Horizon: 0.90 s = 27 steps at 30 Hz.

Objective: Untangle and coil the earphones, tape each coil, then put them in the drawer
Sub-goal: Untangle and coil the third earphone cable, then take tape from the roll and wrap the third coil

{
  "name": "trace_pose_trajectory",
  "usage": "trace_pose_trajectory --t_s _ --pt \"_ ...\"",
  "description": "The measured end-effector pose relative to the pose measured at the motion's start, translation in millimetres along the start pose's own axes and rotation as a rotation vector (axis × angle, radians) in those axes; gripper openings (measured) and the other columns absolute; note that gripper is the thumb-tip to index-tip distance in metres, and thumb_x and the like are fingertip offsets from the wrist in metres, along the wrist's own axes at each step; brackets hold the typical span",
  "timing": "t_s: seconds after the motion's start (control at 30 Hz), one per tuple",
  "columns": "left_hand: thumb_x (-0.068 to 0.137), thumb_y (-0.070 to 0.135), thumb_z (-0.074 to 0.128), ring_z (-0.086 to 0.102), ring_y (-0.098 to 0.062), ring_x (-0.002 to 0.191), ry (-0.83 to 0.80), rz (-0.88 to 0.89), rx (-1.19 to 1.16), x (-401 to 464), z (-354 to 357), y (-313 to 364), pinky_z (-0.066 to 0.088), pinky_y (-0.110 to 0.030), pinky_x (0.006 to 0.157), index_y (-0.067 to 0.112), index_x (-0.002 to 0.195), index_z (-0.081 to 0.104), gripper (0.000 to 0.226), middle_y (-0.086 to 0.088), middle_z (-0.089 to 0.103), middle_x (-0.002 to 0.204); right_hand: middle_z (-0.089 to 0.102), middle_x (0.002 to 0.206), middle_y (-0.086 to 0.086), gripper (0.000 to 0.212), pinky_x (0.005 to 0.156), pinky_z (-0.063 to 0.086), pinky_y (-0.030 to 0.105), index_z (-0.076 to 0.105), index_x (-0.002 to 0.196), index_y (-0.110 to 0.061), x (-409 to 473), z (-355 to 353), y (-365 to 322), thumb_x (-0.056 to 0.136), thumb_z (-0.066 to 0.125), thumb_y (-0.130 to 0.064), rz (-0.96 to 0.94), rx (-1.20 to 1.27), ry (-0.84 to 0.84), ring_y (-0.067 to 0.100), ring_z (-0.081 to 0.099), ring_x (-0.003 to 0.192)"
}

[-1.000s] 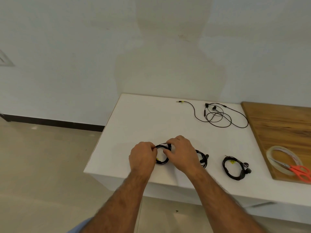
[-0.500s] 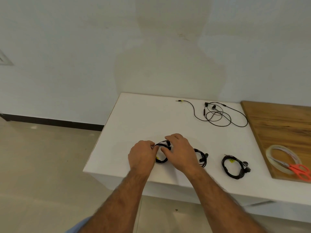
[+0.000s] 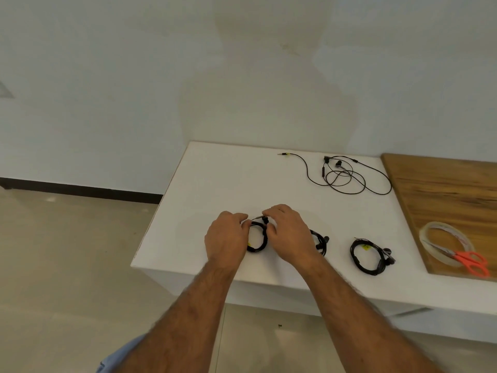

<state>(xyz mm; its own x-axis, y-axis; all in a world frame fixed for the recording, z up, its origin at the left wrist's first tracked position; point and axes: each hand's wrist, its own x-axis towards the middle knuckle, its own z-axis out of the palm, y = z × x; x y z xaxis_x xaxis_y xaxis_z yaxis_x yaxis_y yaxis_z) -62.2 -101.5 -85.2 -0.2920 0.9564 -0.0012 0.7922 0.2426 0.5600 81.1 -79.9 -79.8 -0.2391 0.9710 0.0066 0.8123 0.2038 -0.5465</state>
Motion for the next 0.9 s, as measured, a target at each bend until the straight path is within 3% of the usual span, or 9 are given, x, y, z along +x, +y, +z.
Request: trace_pose_trajectory --t_s 0.2,0.57,0.9 --pt "0.098 0.031 0.049 0.059 -0.018 0.110 0.050 0.002 -0.040 2 -7 0 0.048 -0.032 0.090 0.025 0.124 0.064 0.030 0.001 0.061 0.124 0.057 0.129 0.005 0.039 0.098 0.045 0.037 0.063 0.123 -0.014 -2 -6 3 0.092 0.044 0.000 -0.028 0.025 0.024 0.023 0.051 0.120" --pt "0.097 0.029 0.050 0.060 -0.017 0.111 0.015 -0.039 -0.049 2 -7 1 0.048 -0.033 0.091 0.026 0.123 0.065 0.030 0.003 0.063 0.124 0.058 0.127 0.000 0.033 0.095 0.045 0.035 0.064 0.121 -0.018 -13 -23 14 0.097 0.044 -0.007 -0.025 0.002 0.064 0.019 0.050 0.120" --pt "0.096 0.027 0.053 0.062 -0.015 0.105 0.008 0.022 -0.083 0 -6 13 0.043 -0.023 0.081 0.025 0.120 0.067 0.027 0.005 0.066 0.120 0.058 0.124 -0.001 0.030 0.094 0.045 0.033 0.063 0.120 -0.020 -15 -34 24 0.098 0.046 -0.012 -0.031 -0.013 0.074 0.018 0.053 0.113"
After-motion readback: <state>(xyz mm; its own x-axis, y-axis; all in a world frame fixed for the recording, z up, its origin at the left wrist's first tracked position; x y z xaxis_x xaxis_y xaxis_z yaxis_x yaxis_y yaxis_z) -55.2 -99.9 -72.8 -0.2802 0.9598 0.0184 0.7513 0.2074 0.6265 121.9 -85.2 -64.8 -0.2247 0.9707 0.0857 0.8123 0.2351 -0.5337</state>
